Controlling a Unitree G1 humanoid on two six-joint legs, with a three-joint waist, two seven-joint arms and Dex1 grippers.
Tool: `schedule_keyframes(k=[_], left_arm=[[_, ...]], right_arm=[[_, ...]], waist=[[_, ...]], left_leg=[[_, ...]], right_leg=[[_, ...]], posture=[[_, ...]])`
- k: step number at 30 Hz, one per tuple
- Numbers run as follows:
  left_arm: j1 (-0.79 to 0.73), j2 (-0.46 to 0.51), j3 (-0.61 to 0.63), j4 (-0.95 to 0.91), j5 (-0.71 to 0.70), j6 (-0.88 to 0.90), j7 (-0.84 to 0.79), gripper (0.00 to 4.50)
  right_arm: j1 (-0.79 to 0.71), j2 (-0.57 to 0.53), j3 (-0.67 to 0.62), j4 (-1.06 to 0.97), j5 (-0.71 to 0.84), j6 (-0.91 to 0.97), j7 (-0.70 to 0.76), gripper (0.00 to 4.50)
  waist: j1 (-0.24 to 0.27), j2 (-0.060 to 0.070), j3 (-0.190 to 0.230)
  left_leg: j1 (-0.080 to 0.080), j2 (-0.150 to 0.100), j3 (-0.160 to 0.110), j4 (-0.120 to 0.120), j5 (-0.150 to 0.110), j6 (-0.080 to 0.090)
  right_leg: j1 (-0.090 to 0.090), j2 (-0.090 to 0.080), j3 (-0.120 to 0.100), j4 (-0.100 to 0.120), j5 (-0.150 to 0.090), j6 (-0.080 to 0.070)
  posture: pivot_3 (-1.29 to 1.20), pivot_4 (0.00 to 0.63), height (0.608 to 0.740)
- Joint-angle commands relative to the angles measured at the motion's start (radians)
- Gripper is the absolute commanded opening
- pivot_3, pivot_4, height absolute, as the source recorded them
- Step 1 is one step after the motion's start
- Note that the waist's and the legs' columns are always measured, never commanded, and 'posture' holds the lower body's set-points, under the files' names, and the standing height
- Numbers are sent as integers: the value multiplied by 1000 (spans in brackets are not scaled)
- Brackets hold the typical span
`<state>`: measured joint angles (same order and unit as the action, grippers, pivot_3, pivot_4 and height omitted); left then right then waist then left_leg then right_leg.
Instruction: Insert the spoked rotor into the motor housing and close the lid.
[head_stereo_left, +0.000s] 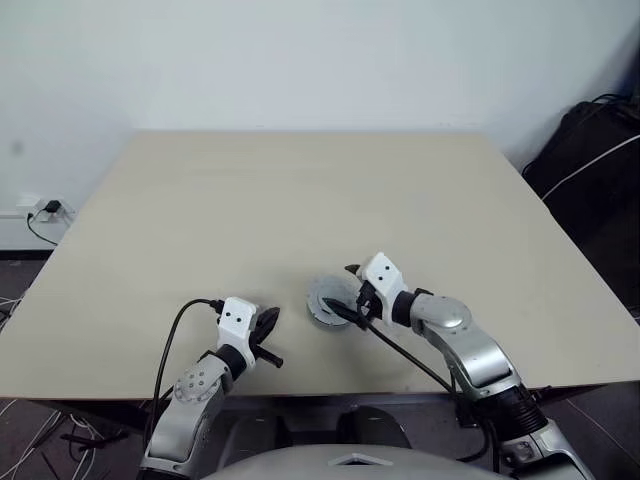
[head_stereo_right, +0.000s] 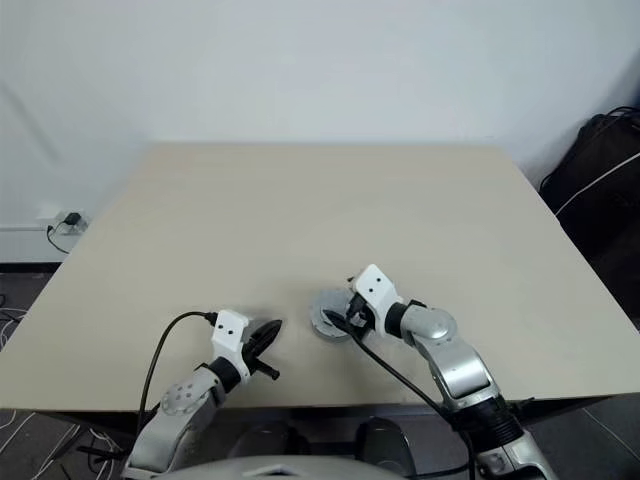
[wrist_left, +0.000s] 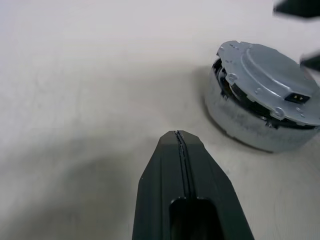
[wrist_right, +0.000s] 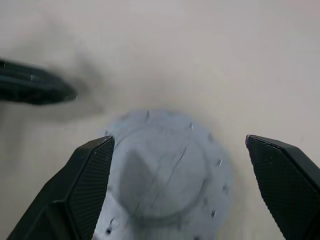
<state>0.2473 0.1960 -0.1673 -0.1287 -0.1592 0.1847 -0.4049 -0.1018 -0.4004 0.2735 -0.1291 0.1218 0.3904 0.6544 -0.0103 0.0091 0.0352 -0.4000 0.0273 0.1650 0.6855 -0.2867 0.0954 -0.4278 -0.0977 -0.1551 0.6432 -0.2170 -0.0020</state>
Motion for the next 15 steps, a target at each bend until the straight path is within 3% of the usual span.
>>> schedule_keyframes(k=[1, 15], left_arm=[[-18, 4, 0, -42, 0, -20, -10, 0], [-15, 2, 1, -47, -1, -20, -11, 0]], right_arm=[[-1, 11, 3, -19, 11, -8, 11, 4492], [-63, 60, 40, 116, -15, -15, 26, 4492]], waist=[[-1, 0, 0], [-1, 0, 0]], left_leg=[[0, 0, 0, 0, 0, 0], [0, 0, 0, 0, 0, 0]], right_leg=[[0, 0, 0, 0, 0, 0], [0, 0, 0, 0, 0, 0]], posture=[[0, 0, 740], [0, 0, 740]])
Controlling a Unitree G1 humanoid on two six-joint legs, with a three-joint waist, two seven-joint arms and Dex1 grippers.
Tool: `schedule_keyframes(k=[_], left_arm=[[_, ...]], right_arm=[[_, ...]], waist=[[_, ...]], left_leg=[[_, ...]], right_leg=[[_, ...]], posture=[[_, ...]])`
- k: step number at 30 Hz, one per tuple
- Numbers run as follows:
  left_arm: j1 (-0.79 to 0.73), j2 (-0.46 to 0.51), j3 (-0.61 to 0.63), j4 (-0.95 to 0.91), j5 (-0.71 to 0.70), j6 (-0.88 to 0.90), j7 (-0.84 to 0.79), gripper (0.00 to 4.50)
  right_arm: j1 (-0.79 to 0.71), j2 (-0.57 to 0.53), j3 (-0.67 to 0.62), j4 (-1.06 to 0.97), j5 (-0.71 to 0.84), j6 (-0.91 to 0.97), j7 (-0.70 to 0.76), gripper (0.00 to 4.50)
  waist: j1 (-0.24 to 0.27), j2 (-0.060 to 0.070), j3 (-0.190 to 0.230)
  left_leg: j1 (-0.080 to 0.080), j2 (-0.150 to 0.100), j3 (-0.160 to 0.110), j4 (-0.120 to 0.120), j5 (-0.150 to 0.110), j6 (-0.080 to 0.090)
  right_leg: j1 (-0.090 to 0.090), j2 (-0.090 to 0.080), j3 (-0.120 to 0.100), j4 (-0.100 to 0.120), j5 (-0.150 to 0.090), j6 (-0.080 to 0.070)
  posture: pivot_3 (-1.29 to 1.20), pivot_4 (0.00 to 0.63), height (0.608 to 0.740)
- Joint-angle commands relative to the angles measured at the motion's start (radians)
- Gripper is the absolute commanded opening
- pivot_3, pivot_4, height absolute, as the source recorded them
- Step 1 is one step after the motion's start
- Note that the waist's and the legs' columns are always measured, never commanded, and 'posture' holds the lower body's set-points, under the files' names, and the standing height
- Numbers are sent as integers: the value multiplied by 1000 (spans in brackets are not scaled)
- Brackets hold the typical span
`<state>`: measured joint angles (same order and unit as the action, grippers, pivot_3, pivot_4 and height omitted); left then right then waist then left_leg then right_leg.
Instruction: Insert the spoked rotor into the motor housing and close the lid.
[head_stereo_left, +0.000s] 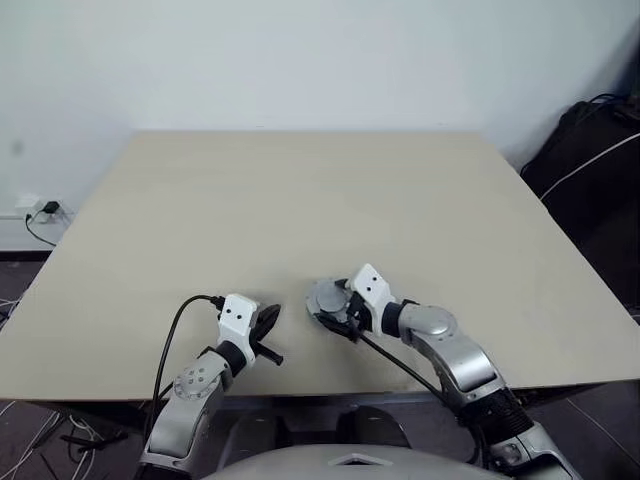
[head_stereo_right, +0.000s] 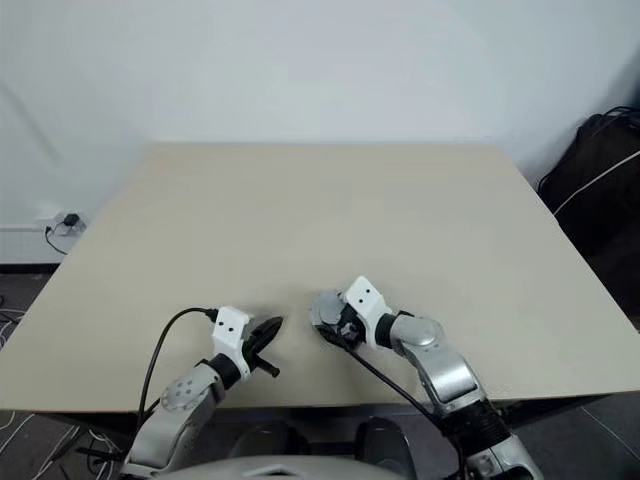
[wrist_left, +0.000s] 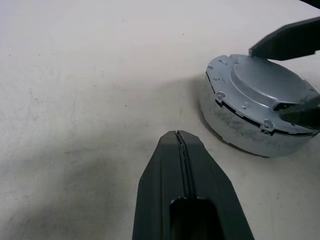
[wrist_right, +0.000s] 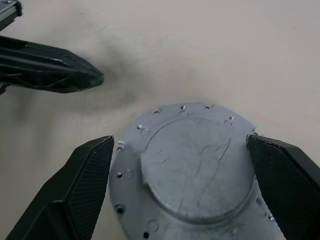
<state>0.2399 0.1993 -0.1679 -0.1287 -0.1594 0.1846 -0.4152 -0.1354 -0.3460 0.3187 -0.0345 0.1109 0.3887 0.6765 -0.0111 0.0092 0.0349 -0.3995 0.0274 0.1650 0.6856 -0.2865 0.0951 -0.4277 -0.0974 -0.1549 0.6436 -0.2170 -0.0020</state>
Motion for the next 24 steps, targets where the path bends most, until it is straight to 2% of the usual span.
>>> schedule_keyframes(k=[1, 6, 9, 11, 24], left_arm=[[-6, -2, 2, -48, 0, -20, 1, 0], [2, -3, 3, -52, 0, -21, 5, 0], [4, -4, 3, -53, -1, -21, 6, 0], [5, -5, 2, -52, 0, -22, 6, 0], [0, -6, -2, -47, -2, -19, -1, 0]], right_arm=[[-35, 6, -8, 31, -6, -12, 5, 4492], [-43, -3, -18, 44, -2, -9, 20, 4492], [-40, -7, -21, 38, 2, -6, 29, 3867], [-38, -8, -23, 30, 5, -3, 34, 3249], [-47, -12, -18, -11, 17, 51, 44, 3221]], waist=[[0, 0, 0], [0, 0, 0], [0, 0, 0], [0, 0, 0], [0, 0, 0]], left_leg=[[0, 0, 0, 0, 0, 0], [0, 0, 0, 0, 0, 0], [0, 0, 0, 0, 0, 0], [0, 0, 0, 0, 0, 0], [0, 0, 0, 0, 0, 0]], right_leg=[[0, 0, 0, 0, 0, 0], [0, 0, 0, 0, 0, 0], [0, 0, 0, 0, 0, 0], [0, 0, 0, 0, 0, 0], [0, 0, 0, 0, 0, 0]], posture=[[0, 0, 740], [0, 0, 740], [0, 0, 740], [0, 0, 740], [0, 0, 740]])
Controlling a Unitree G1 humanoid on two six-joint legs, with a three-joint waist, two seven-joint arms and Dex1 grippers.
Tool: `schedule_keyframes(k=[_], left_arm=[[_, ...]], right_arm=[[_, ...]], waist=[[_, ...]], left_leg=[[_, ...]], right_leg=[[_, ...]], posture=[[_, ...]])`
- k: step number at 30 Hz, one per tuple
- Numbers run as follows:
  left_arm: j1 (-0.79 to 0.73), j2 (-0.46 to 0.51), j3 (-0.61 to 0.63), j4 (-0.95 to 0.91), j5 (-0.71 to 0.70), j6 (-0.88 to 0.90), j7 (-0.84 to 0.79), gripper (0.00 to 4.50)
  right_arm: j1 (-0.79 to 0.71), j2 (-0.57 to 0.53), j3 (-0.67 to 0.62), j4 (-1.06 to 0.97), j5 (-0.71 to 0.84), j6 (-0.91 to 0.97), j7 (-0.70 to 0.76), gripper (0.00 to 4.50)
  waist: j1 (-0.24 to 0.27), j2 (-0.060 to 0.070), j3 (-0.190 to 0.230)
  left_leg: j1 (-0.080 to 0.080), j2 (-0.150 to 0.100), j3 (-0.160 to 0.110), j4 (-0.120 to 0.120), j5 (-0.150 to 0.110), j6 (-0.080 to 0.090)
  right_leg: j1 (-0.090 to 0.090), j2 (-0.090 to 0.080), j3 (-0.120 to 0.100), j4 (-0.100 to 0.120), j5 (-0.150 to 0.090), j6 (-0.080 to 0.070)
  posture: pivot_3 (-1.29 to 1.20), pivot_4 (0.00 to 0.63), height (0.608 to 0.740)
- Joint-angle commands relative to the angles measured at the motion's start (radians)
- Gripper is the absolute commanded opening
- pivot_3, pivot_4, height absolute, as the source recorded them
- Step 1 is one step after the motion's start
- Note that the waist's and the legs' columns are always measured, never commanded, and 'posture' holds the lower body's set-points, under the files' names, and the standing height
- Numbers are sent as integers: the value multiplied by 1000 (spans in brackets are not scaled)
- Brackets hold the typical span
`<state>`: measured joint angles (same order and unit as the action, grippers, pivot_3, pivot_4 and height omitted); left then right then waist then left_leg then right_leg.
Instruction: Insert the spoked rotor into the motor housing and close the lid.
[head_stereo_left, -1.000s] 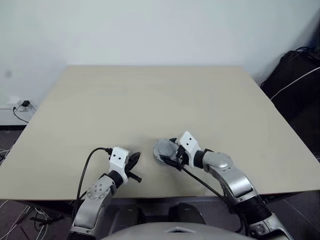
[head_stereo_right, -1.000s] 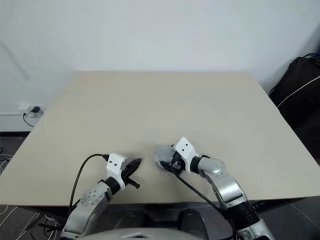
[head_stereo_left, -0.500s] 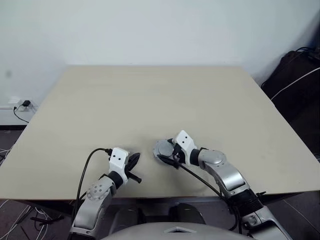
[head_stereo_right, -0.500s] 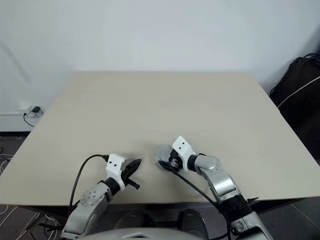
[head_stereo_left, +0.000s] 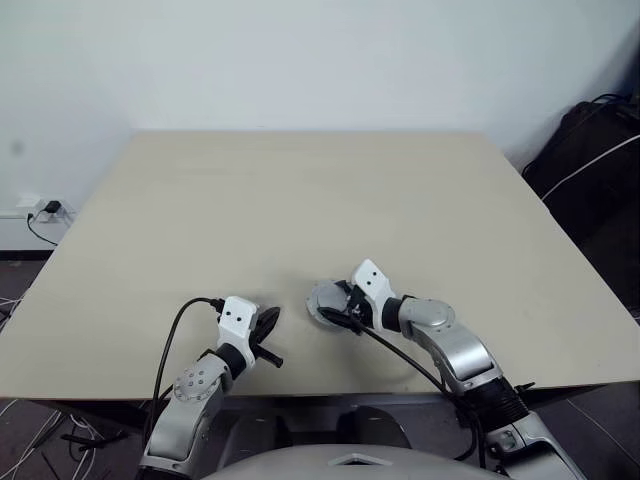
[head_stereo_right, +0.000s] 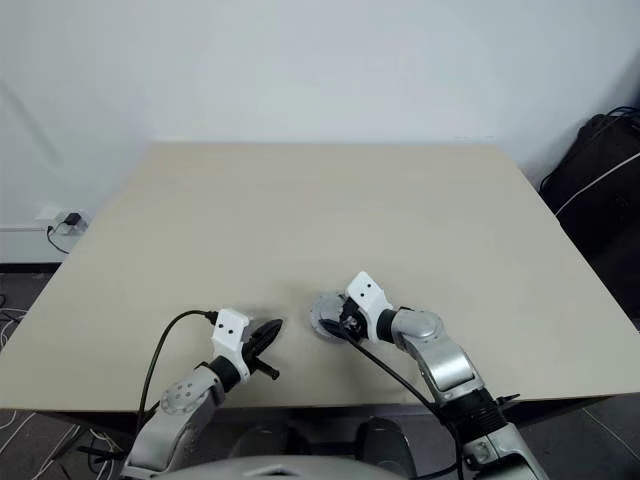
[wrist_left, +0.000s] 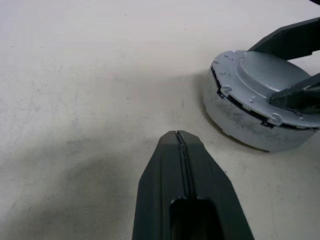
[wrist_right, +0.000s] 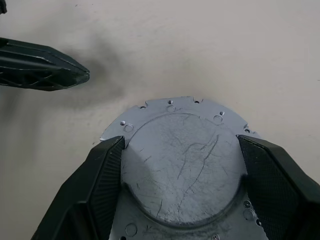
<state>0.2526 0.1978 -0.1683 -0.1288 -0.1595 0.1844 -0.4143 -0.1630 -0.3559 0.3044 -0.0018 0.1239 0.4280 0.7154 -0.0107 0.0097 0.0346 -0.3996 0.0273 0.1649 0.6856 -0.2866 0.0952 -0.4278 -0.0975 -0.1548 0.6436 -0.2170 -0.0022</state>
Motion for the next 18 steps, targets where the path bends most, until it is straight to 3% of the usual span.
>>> schedule_keyframes(k=[1, 10, 18], left_arm=[[-12, -5, -2, -48, -3, -19, -1, 0], [-4, -6, 0, -54, -4, -17, 3, 0], [-5, -5, -1, -53, -3, -17, 1, 0]], right_arm=[[-23, 0, 0, -42, -1, 15, 2, 3221], [-38, 26, 6, -41, -25, 53, -48, 3221], [-58, -29, 62, -41, -71, 103, -8, 3221]], waist=[[0, 0, 0], [-1, 0, 0], [-1, 2, -2]], left_leg=[[0, 0, 0, 0, 0, 0], [0, 0, 0, 0, 0, 0], [1, 0, 0, 0, 1, -1]], right_leg=[[0, 0, 0, 0, 0, 0], [0, 0, 0, 0, 0, 0], [0, 0, 0, 0, 0, 0]], posture=[[0, 0, 740], [0, 0, 740], [0, 0, 740]])
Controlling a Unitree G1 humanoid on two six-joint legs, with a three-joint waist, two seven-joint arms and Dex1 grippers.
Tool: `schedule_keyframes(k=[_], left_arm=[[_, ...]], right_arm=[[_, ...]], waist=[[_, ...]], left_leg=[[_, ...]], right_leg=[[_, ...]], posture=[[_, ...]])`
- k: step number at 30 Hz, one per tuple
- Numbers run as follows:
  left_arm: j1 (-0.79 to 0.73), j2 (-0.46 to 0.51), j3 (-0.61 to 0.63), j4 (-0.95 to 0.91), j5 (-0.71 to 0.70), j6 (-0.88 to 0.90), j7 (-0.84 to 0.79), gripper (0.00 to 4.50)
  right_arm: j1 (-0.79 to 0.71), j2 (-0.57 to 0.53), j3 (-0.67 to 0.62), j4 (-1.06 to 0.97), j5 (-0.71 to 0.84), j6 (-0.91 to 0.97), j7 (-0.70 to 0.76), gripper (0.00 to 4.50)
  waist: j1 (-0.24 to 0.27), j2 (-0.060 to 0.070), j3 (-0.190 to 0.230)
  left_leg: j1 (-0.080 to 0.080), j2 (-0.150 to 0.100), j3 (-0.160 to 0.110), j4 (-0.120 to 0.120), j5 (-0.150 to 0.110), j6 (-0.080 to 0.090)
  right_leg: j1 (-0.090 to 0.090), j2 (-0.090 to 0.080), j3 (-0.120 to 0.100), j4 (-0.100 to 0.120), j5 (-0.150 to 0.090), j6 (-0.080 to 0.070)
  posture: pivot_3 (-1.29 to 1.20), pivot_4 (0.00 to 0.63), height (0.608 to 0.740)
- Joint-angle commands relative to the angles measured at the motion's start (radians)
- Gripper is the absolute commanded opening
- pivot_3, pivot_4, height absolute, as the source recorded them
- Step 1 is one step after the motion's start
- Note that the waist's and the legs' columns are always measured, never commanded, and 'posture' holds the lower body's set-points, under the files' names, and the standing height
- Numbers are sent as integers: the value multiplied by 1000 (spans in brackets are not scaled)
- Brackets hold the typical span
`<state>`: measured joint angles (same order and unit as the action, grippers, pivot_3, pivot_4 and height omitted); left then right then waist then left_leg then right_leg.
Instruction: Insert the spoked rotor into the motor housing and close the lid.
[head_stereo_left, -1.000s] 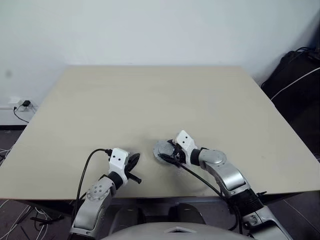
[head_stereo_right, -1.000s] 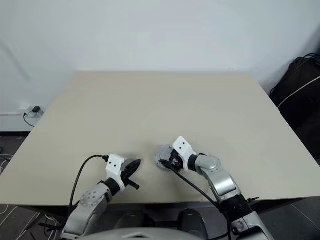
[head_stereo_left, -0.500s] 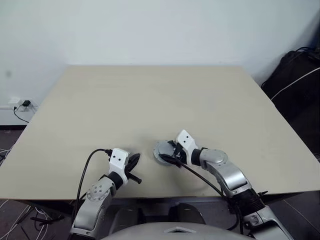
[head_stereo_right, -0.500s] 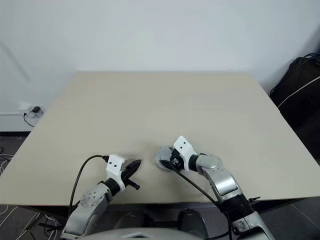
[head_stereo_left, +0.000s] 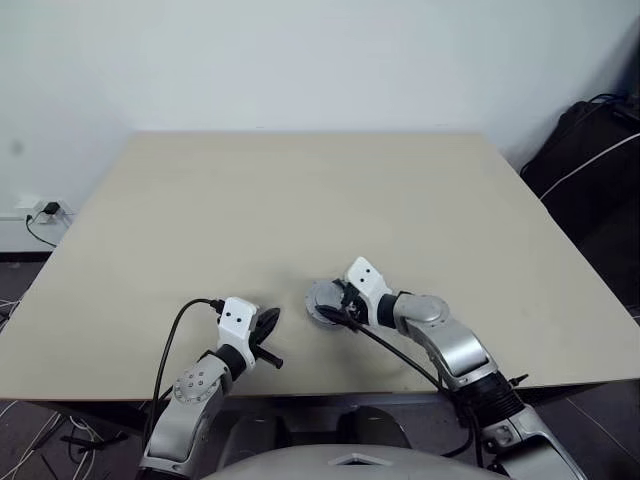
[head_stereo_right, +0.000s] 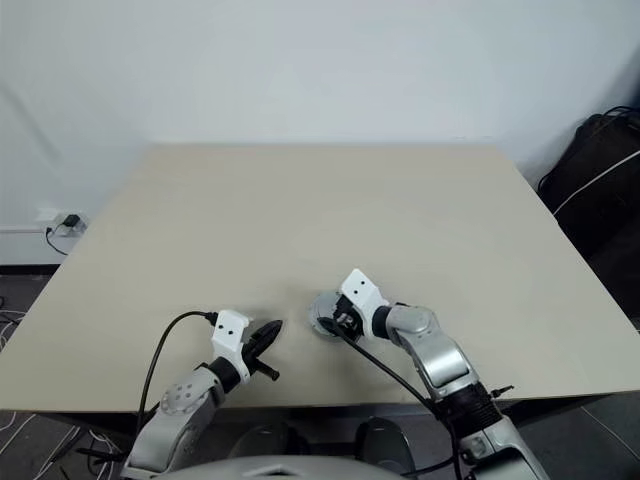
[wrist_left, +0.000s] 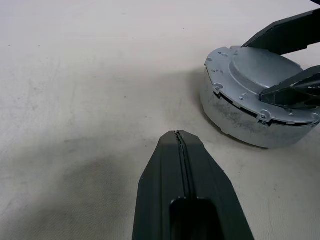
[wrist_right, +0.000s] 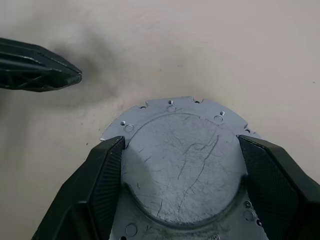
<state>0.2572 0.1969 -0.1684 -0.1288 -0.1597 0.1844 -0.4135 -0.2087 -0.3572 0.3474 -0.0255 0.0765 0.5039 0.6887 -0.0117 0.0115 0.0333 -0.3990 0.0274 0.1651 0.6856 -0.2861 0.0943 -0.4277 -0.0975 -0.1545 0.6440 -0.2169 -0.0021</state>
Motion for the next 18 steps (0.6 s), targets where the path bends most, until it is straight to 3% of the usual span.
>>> schedule_keyframes(k=[1, 18], left_arm=[[-10, -3, -1, -52, -3, -17, -1, 0], [-20, 5, -3, -50, -1, -10, -10, 0]], right_arm=[[-13, -31, 20, -15, -23, 31, 20, 3221], [-1, -33, 30, 1, -48, 63, -20, 3221]], waist=[[1, 0, -1], [2, 0, -3]], left_leg=[[0, 0, 0, 0, 0, 0], [0, 0, 0, 0, 0, 0]], right_leg=[[0, 0, 0, 0, 0, 0], [0, 0, 0, 0, 0, 0]], posture=[[0, 0, 740], [0, 0, 740]])
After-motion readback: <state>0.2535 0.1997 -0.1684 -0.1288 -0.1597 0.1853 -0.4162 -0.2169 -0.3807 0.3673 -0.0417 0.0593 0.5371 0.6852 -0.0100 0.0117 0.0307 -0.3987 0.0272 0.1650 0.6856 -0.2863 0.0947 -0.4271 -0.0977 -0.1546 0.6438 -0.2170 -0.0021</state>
